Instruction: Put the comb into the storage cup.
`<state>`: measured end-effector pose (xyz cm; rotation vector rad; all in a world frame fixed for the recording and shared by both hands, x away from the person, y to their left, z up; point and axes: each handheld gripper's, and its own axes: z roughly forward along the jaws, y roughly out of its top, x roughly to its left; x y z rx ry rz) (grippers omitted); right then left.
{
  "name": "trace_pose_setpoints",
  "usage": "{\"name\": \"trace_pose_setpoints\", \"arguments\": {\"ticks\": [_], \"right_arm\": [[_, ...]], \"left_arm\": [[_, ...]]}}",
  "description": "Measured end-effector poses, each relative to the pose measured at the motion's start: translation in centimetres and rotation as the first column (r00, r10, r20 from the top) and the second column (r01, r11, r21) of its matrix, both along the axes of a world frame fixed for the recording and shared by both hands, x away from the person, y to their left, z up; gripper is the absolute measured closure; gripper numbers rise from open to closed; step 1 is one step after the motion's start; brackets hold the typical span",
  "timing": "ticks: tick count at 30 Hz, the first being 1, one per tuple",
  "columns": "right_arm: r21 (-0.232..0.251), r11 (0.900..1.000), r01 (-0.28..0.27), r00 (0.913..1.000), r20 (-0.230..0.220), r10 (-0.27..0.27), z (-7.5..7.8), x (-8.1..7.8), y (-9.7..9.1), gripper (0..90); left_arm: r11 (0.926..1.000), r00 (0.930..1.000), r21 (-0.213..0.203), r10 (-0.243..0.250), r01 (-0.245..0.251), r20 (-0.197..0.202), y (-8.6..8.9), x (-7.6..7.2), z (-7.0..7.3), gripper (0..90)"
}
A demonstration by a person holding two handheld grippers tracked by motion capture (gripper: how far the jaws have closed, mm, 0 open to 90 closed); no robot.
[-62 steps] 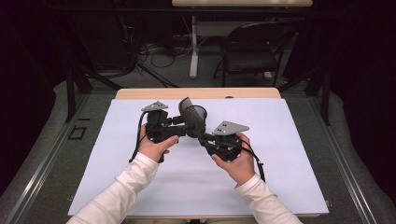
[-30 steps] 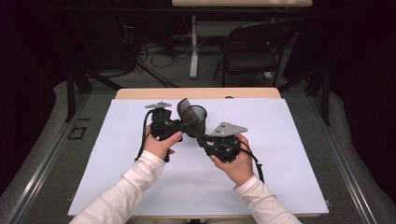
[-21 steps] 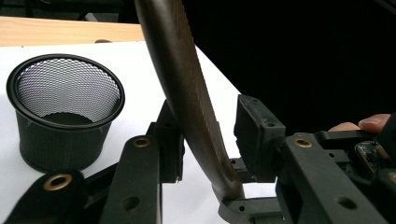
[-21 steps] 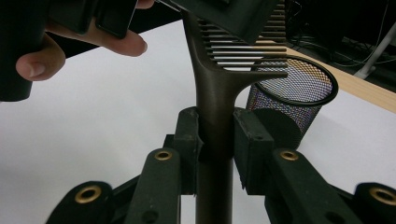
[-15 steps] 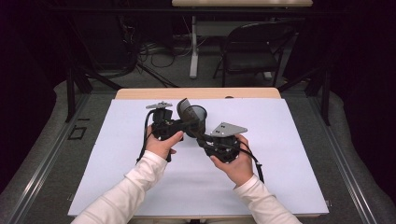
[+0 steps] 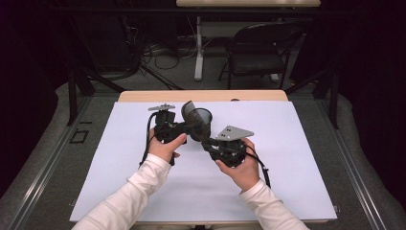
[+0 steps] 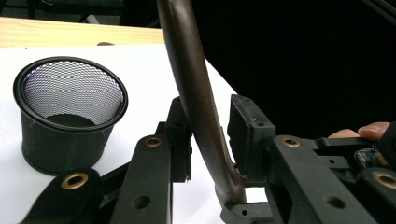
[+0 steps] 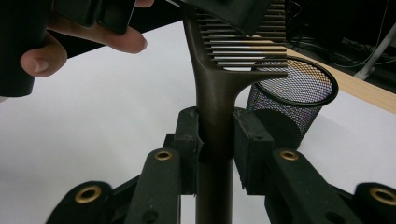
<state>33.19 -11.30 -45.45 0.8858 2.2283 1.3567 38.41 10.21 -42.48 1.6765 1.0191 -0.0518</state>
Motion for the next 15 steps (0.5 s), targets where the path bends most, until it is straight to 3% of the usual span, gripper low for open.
{"name": "trace_pose_setpoints", "arguments": {"ticks": [8,15], "right_arm": [[-0.001,1.0,0.0,1.0,0.001,0.0,-0.03,0.0,-0.01,73.0],[-0.003,1.0,-0.003,1.0,0.0,0.003,-0.11,-0.01,0.09,73.0]], "left_arm": [[1.0,0.9999,0.004,-0.002,0.002,-0.01,0.23,0.18,0.1,71.7],[0.9998,0.9993,-0.02,-0.009,0.009,-0.035,0.21,0.27,0.06,75.1]]}}
